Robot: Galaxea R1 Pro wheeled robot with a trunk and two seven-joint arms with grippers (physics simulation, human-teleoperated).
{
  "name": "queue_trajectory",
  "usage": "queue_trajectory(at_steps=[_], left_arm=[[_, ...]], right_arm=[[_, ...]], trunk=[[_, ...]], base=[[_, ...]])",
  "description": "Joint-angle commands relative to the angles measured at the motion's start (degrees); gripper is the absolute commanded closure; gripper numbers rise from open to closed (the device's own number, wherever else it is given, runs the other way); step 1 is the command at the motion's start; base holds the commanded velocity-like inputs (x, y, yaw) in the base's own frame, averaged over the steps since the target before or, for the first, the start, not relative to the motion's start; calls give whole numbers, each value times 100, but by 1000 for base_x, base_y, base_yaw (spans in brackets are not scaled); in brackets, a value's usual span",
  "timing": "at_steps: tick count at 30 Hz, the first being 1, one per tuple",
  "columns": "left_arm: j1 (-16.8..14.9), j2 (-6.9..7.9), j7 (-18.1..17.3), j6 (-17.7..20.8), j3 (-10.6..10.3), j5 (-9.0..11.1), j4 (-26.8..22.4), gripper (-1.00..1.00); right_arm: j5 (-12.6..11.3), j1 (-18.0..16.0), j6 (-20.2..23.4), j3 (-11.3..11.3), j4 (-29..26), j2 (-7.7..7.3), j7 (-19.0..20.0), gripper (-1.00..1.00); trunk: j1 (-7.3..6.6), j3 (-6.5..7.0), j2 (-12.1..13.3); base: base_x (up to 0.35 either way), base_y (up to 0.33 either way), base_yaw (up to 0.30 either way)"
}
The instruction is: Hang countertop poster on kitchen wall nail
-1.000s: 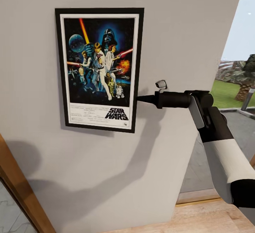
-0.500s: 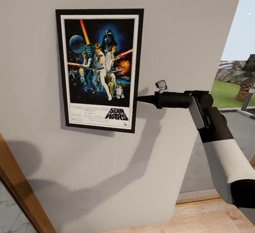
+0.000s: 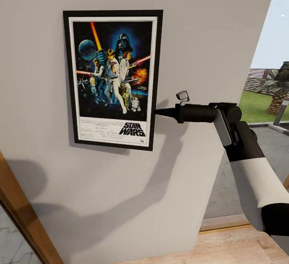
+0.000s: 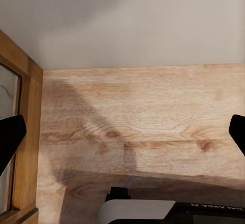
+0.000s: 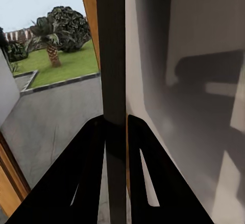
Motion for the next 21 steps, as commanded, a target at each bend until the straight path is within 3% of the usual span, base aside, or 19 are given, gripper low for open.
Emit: queue_trajectory(at_steps=[1,10,11,21], left_arm=[[3,-3,2,-10,7,1,-5,-100],[44,-12,-6,-8,-1,2,-160,-100],[45,-12,-6,-8,-1,3,-164,-100],[46,-12,-6,-8,-2,3,-171,-100]], right_arm=[[5,-3,25,7,5,-5,9,100],[-93,111,33,-1,-5,-13,15,100],[9,114,34,-1,-5,-14,15,100],[9,119,34,-1,-6,-14,16,100]], trunk=[[3,-2,-4],[3,-2,-4],[3,-2,-4],[3,-2,-4]], base=[[0,0,0],[0,0,0],[0,0,0],[0,0,0]])
